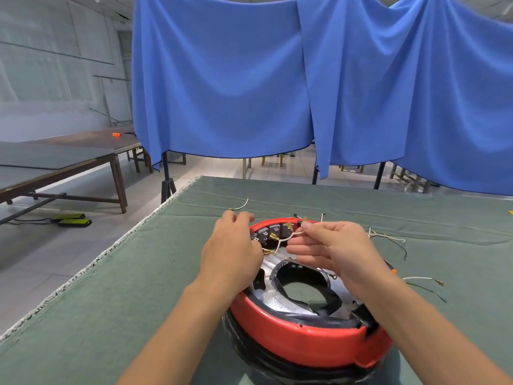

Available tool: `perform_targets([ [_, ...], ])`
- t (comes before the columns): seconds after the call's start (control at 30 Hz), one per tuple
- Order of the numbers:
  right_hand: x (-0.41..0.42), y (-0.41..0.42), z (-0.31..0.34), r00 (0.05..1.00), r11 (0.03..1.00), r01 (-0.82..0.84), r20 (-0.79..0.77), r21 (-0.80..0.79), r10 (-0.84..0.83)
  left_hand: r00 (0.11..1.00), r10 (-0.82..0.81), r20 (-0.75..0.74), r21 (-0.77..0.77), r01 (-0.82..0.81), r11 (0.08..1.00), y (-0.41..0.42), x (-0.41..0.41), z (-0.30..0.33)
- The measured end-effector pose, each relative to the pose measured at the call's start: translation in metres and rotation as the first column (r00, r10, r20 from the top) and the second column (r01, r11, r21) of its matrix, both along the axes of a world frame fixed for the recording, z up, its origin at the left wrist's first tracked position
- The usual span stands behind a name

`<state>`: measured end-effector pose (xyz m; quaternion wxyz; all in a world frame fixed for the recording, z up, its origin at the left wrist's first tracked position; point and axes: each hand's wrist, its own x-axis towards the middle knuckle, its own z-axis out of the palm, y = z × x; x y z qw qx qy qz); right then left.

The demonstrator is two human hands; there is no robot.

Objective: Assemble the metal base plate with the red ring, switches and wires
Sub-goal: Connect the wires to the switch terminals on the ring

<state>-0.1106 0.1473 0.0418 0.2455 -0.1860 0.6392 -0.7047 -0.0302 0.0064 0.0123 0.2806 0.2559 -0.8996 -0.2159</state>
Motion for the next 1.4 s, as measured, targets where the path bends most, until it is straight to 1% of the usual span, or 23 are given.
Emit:
perform_targets([
  [0.27, -0.003, 0.002, -0.001, 0.991, 0.996, 0.069, -0.115, 0.051, -0.062, 0.991, -0.121, 0.052, -0.032, 0.123, 0.992, 0.004, 0.001, 0.0],
  [0.33, -0.005, 0.003, -0.001, 0.995, 0.997, 0.034, -0.095, 0.071, -0.028, 0.992, -0.117, 0.05, -0.037, 0.119, 0.992, 0.004, 0.001, 0.0],
  [0.37, -0.006, 0.004, 0.0, 0.997, 0.995, -0.019, -0.067, 0.095, 0.026, 0.992, -0.114, 0.047, -0.039, 0.116, 0.992, 0.004, 0.001, 0.0],
  [0.47, -0.005, 0.007, 0.0, 0.974, 0.943, -0.226, 0.026, 0.244, 0.227, 0.994, -0.104, 0.035, -0.022, 0.105, 0.994, 0.004, 0.001, 0.0],
  [0.53, -0.002, 0.008, -0.003, 0.954, 0.882, -0.29, 0.037, 0.371, 0.298, 0.994, -0.099, 0.038, -0.015, 0.099, 0.995, 0.004, 0.0, -0.001],
  [0.6, -0.001, 0.007, -0.007, 0.945, 0.835, -0.304, 0.033, 0.459, 0.326, 0.993, -0.106, 0.052, -0.019, 0.107, 0.994, 0.002, 0.0, -0.001],
  [0.67, 0.0, 0.007, -0.007, 0.943, 0.808, -0.304, 0.04, 0.504, 0.33, 0.987, -0.142, 0.071, -0.036, 0.145, 0.989, 0.001, 0.001, -0.001],
  [0.8, 0.0, 0.008, -0.006, 0.952, 0.772, -0.257, 0.014, 0.581, 0.307, 0.954, -0.237, 0.184, -0.183, 0.27, 0.945, 0.003, 0.001, 0.003],
  [0.87, -0.002, 0.007, -0.007, 0.964, 0.779, -0.206, -0.016, 0.592, 0.267, 0.942, -0.251, 0.224, -0.202, 0.297, 0.933, 0.005, 0.0, 0.004],
  [0.97, -0.005, 0.006, -0.01, 0.983, 0.83, -0.147, -0.015, 0.538, 0.183, 0.942, -0.241, 0.232, -0.187, 0.287, 0.94, 0.004, -0.002, 0.003],
  [1.07, -0.007, 0.003, -0.011, 0.992, 0.874, -0.124, 0.023, 0.471, 0.128, 0.958, -0.236, 0.161, -0.149, 0.26, 0.954, 0.004, -0.003, 0.002],
  [1.2, -0.009, -0.004, -0.006, 0.991, 0.902, -0.131, 0.062, 0.41, 0.116, 0.968, -0.244, 0.064, -0.074, 0.249, 0.966, 0.004, -0.002, 0.001],
  [1.27, -0.01, -0.009, -0.001, 0.989, 0.9, -0.145, 0.072, 0.41, 0.127, 0.968, -0.248, 0.043, -0.054, 0.251, 0.967, 0.003, -0.002, 0.0],
  [1.4, -0.01, -0.02, 0.007, 0.987, 0.855, -0.158, 0.052, 0.493, 0.152, 0.967, -0.249, 0.044, -0.053, 0.251, 0.966, 0.005, -0.001, 0.0],
])
